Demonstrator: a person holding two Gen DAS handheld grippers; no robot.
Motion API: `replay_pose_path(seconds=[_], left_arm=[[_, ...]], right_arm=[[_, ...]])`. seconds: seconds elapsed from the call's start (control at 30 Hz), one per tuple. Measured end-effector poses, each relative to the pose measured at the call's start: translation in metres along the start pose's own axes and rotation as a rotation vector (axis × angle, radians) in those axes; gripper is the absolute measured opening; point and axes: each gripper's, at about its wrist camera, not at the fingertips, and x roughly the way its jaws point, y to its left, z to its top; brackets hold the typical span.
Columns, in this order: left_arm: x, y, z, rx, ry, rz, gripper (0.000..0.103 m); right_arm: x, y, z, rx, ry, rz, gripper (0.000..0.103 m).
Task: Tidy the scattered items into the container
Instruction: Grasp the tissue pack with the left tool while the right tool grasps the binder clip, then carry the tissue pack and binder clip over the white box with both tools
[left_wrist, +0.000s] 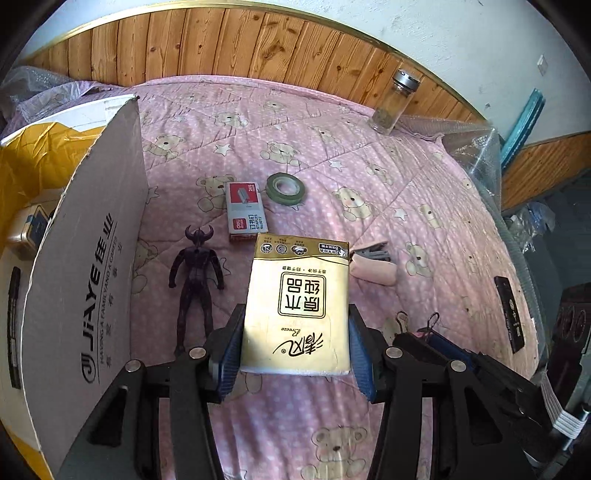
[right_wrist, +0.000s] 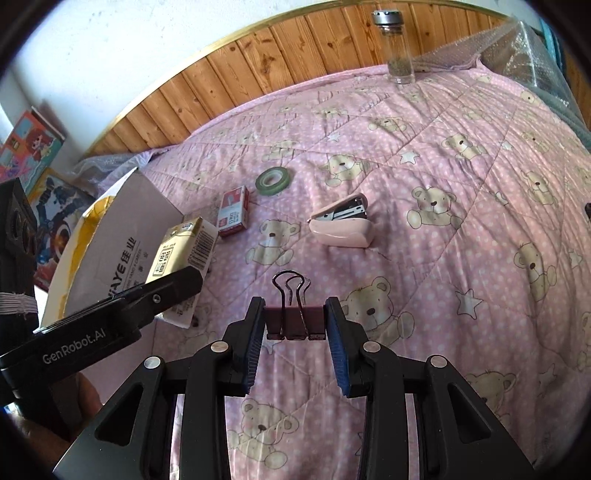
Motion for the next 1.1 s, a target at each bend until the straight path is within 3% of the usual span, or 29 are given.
replay_pose_path(seconds=[0.53,1.1], left_arm=[[-0.071,-0.017,-0.027,0.006,-0.07,-0.058,0.052],[-0.143,-0.008,-0.056,-0.016,-0.178,-0.074,0.052]], right_arm=[[-0.074,0.026,-0.038,-0.093,-0.081,-0.04,0.035],[-0.123,0.073,-0.064,-0.171,-0.158,0.006,0.035]])
